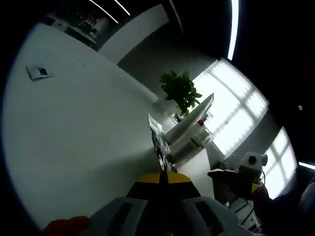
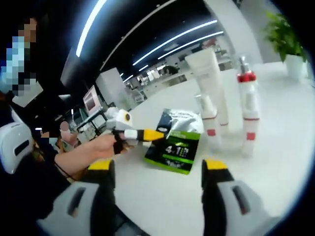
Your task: Arrange the skincare products in the storage area until every visible bottle or jar stands upright without overlapping.
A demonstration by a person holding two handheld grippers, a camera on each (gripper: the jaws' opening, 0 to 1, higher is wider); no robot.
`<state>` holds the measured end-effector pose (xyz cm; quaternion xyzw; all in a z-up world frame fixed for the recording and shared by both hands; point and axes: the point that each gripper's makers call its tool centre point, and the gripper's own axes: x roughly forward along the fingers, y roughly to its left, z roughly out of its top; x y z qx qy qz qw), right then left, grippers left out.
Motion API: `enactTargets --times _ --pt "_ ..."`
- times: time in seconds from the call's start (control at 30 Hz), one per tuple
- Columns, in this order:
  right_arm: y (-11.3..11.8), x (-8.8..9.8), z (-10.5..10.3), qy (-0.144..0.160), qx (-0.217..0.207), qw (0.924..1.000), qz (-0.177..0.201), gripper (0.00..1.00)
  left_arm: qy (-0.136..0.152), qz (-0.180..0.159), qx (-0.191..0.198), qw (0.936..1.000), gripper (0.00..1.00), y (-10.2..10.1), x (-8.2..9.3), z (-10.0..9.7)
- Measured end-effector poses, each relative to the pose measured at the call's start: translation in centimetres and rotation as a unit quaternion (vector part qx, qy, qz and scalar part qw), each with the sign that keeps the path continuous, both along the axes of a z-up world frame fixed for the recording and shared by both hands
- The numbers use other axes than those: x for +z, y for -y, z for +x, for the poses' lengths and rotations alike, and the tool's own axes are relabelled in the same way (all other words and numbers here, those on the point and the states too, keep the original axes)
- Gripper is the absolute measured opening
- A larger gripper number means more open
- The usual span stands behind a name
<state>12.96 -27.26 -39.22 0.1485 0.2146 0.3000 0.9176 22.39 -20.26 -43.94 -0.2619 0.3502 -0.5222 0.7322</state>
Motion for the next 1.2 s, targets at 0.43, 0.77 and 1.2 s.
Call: enactTargets --times 0.43,0.77,1.2 --pt "0.5 -0.4 -0.2 0.001 -0.001 1.0000 0.007 0.69 0.069 0.073 -0.001 0.9949 0.00 0.2 -1.6 0.9" --pt "0.3 -0.4 -0.2 0.003 0.004 1.0000 0.007 0.68 0.086 0.090 -0.002 0.9922 0.06 0.2 -2.0 1.2" --pt "0.5 -0.7 -0.3 -0.002 0.000 1.0000 0.005 0.67 0.108 0.112 -0.005 0.9878 0.17 -0.1 -2.4 1.2"
